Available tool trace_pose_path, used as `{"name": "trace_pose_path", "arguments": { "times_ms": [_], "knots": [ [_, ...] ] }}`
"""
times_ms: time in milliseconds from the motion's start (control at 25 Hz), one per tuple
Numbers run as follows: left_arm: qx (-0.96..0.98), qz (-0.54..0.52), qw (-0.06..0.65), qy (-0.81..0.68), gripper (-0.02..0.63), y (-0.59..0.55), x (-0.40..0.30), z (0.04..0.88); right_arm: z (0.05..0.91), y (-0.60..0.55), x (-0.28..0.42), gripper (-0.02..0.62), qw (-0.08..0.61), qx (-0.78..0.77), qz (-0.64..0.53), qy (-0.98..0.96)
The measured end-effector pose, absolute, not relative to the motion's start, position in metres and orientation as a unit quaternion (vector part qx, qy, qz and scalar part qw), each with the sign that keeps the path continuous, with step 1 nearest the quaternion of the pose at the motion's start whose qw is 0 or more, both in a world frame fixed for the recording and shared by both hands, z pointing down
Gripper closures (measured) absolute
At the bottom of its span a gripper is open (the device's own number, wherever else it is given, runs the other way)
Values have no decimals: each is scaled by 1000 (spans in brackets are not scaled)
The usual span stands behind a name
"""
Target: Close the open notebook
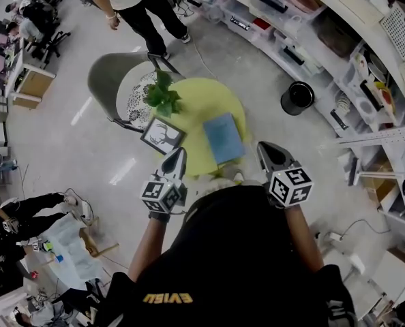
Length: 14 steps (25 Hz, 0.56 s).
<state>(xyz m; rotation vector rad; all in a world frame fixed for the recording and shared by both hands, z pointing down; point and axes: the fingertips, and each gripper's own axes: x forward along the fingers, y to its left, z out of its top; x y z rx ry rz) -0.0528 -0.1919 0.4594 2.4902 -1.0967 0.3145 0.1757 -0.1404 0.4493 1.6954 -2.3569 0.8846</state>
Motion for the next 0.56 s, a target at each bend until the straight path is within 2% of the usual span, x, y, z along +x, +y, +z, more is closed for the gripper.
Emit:
{"name": "trace_pose_path", "arguments": {
  "times_ms": [360, 560],
  "knots": [
    [896, 133, 184, -382, 588, -175, -44, 464, 446, -138, 175, 595, 45, 559, 287, -777],
    [902, 110, 206, -365, 588, -156, -49, 476, 450, -139, 169, 595, 52, 547, 290, -784]
  ]
}}
